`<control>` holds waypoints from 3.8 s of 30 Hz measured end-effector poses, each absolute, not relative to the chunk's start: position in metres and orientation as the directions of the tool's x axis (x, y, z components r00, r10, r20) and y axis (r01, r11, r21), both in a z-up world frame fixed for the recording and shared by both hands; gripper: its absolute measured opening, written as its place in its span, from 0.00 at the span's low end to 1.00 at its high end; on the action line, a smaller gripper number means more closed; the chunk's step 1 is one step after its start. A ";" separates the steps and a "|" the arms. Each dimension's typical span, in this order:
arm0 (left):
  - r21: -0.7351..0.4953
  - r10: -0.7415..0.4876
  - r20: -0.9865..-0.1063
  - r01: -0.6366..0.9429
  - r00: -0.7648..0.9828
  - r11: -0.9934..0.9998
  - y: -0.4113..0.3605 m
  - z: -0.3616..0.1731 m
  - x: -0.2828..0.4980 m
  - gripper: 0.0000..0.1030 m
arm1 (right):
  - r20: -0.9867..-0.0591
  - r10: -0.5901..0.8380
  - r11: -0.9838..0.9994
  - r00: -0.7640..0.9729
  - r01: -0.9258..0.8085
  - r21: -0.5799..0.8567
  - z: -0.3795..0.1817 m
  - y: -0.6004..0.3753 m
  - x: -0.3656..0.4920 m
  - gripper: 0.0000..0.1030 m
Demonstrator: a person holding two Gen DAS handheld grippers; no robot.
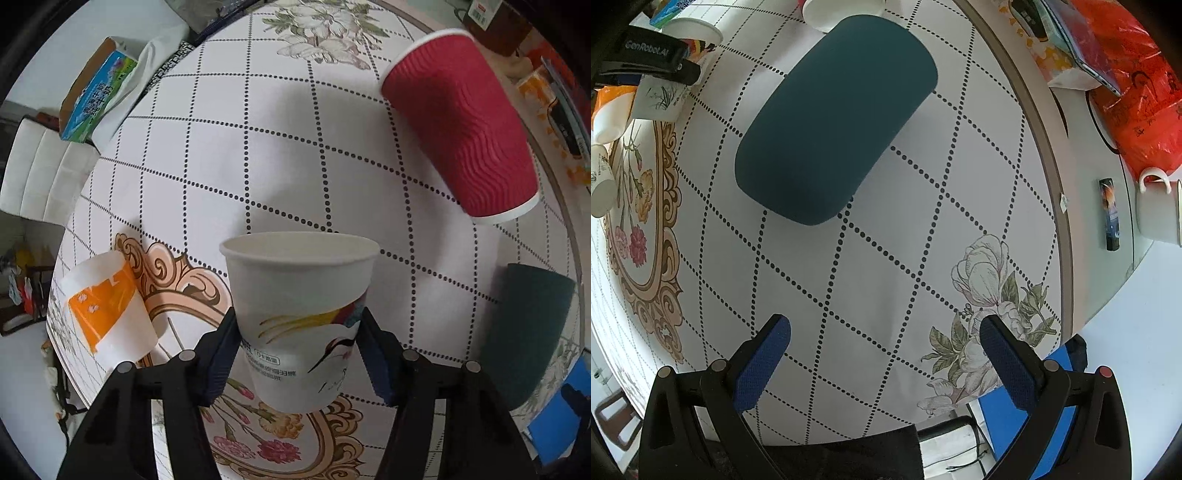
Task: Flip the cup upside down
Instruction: 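Lift the cup upright with the left tool toward the right tool, then grasp the cup with the right tool while the left tool releases it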
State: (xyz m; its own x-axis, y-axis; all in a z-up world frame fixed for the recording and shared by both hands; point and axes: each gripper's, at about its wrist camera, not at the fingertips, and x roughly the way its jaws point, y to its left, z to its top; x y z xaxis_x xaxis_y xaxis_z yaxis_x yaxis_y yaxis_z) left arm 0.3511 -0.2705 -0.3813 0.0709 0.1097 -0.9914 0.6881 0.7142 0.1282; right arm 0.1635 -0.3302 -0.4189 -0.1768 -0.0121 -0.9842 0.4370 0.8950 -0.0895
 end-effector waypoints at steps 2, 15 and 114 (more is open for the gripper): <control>0.112 0.094 -0.994 0.671 0.062 0.733 -0.268 -0.374 0.351 0.57 | -0.985 -0.012 0.896 -0.170 0.437 -0.086 -0.419 -0.332 0.156 1.00; 0.025 0.031 -1.000 0.507 -0.002 0.861 -0.206 -0.330 0.300 0.57 | -0.998 -0.021 0.922 -0.064 0.384 -0.044 -0.369 -0.322 0.148 1.00; 0.054 0.056 -0.994 -0.027 0.095 0.998 0.089 -0.331 0.107 0.90 | -0.975 -0.116 0.935 0.187 -0.311 -0.171 -0.303 -0.112 0.152 0.82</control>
State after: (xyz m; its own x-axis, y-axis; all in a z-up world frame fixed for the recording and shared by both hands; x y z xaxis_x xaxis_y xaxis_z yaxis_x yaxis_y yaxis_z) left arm 0.1074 0.0891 -0.3313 0.0951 0.0563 -0.9939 -0.0269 0.9982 0.0539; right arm 0.1518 -0.1124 -0.3032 0.1874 -0.1162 -0.9754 -0.3108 0.9350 -0.1711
